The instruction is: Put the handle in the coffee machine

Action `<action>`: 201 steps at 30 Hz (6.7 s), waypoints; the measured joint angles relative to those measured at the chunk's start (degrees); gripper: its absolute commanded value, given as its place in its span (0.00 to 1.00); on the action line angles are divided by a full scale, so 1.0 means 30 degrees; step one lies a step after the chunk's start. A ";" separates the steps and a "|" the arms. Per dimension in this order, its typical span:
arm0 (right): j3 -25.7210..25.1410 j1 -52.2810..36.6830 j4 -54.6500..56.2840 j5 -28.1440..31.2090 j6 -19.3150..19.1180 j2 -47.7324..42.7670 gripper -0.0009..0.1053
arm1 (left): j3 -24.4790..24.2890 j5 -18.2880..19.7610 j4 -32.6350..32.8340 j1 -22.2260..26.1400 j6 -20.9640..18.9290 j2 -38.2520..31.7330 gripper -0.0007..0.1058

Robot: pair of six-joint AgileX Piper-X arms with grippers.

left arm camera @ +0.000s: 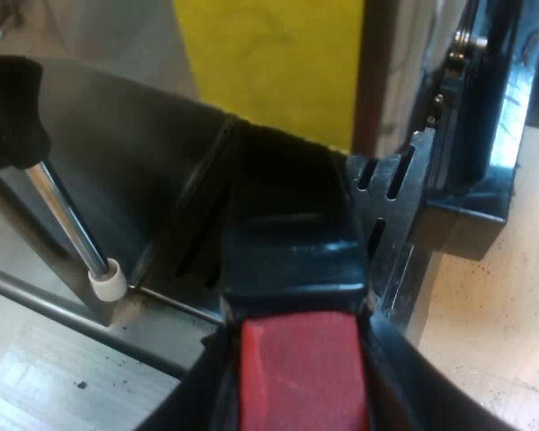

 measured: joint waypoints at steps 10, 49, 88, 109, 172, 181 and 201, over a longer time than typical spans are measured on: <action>0.0000 -0.0033 -0.0227 -0.0056 -0.0127 0.0049 0.23 | 0.0000 0.0000 0.0000 0.0000 0.0000 0.0000 0.01; 0.0001 -0.0081 -0.1626 0.0099 -0.2234 0.0370 0.23 | -0.0282 -0.0479 0.2429 0.1449 0.1484 -0.3253 0.58; -0.0065 -0.0081 -0.1943 0.0448 -0.2330 0.0469 0.23 | -0.3137 -0.6149 0.0659 -0.0142 -0.1574 0.1075 0.01; -0.0065 -0.0081 -0.1943 0.0575 -0.2330 0.0469 0.23 | -0.3137 -0.4250 0.6956 -0.0778 -0.0294 0.0891 0.01; 0.3092 0.1448 2.4836 -0.6427 0.6540 -1.4212 0.55 | 0.0783 -0.3728 0.3934 -0.3141 -0.9066 -0.2482 0.01; 0.3092 0.3963 2.5553 -0.6554 0.6677 -1.6214 0.55 | 0.1552 -0.4142 0.3280 -0.3961 -0.9676 -0.3455 0.01; 0.3092 0.4459 2.9242 -0.4937 0.8818 -1.9080 0.55 | 0.2016 -0.3407 0.0507 -0.7949 -1.1860 -0.3455 0.01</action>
